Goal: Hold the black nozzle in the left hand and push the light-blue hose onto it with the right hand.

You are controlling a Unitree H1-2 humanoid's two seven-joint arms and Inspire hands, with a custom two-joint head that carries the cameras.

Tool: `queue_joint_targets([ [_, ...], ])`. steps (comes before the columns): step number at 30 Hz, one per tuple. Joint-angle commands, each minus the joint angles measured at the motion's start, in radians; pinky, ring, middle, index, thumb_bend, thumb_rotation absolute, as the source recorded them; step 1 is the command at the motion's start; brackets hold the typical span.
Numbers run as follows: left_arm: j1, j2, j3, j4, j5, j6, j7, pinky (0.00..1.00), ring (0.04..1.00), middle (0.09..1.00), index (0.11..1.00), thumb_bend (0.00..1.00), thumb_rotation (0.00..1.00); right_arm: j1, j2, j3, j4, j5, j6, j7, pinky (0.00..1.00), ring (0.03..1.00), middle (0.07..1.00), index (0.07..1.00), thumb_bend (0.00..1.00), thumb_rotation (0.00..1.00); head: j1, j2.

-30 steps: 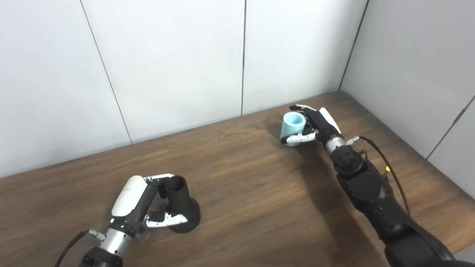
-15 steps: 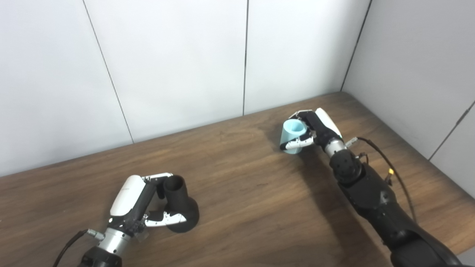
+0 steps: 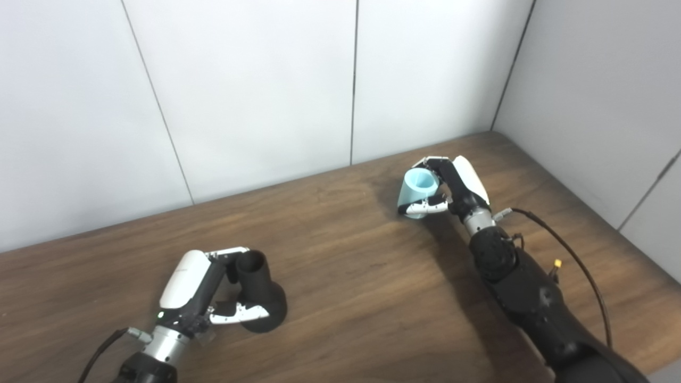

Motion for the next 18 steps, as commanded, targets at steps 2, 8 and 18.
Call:
queue_joint_targets([
  [2,0.116,-0.006,-0.025,0.080,0.063,0.021,-0.037,0.36,0.404,0.460,0.497,0.50,0.00,-0.046,0.027,-0.050,-0.161,0.115,0.076,0.063,0.38,0.427,0.490,0.495,0.52,0.00,0.028,0.005],
  [8,0.120,-0.044,-0.018,0.070,0.105,0.042,-0.039,0.36,0.395,0.462,0.497,0.50,0.00,-0.081,0.063,-0.055,-0.371,0.209,0.257,0.187,0.34,0.413,0.492,0.513,0.52,0.00,0.121,0.026],
  [18,0.116,-0.088,-0.001,0.101,0.130,0.034,-0.029,0.33,0.385,0.443,0.521,0.50,0.00,-0.188,0.073,0.030,-0.547,0.246,0.463,0.370,0.31,0.399,0.489,0.521,0.52,0.00,0.193,0.037],
])
